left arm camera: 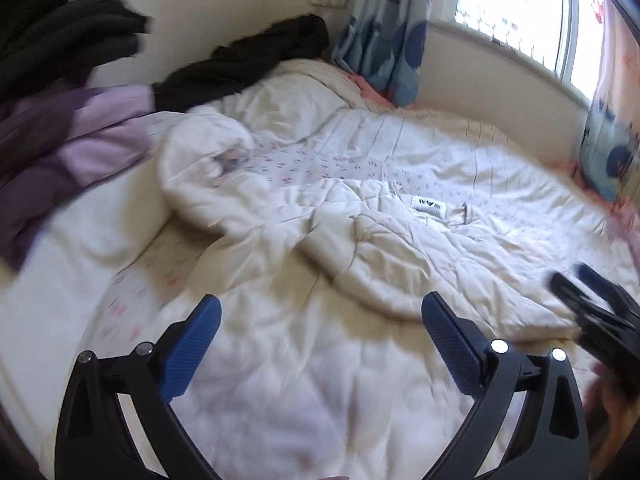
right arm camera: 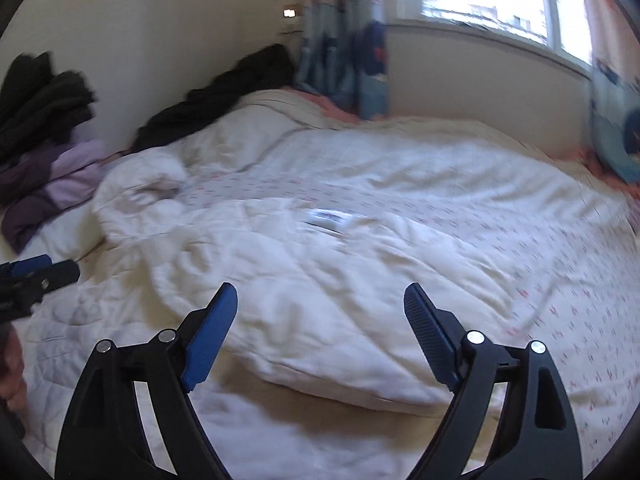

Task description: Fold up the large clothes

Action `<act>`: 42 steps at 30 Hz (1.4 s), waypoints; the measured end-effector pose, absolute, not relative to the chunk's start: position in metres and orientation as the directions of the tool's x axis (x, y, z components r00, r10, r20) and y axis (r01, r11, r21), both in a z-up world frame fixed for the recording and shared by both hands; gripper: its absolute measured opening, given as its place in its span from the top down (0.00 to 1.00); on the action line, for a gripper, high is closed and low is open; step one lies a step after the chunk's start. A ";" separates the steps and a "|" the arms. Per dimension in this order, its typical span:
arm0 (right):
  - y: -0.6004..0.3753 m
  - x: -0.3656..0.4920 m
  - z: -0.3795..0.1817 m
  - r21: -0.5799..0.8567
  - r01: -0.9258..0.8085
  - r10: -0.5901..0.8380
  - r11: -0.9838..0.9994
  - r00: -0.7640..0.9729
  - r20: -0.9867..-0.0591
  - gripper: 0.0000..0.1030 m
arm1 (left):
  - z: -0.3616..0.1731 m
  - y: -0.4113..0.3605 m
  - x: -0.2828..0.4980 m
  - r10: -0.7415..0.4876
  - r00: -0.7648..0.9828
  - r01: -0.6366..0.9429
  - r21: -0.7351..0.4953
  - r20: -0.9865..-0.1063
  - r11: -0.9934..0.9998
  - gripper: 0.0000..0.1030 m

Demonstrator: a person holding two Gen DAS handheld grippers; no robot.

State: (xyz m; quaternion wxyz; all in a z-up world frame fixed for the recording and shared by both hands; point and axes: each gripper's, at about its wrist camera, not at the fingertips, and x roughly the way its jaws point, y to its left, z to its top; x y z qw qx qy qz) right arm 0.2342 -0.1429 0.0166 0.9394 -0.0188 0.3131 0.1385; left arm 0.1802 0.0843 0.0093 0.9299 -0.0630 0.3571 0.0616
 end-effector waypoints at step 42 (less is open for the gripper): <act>-0.193 0.233 -0.077 -0.011 -0.065 0.039 0.998 0.714 -0.699 0.10 | 0.068 0.284 0.331 0.145 0.642 -0.198 0.019 -0.753 0.980 0.05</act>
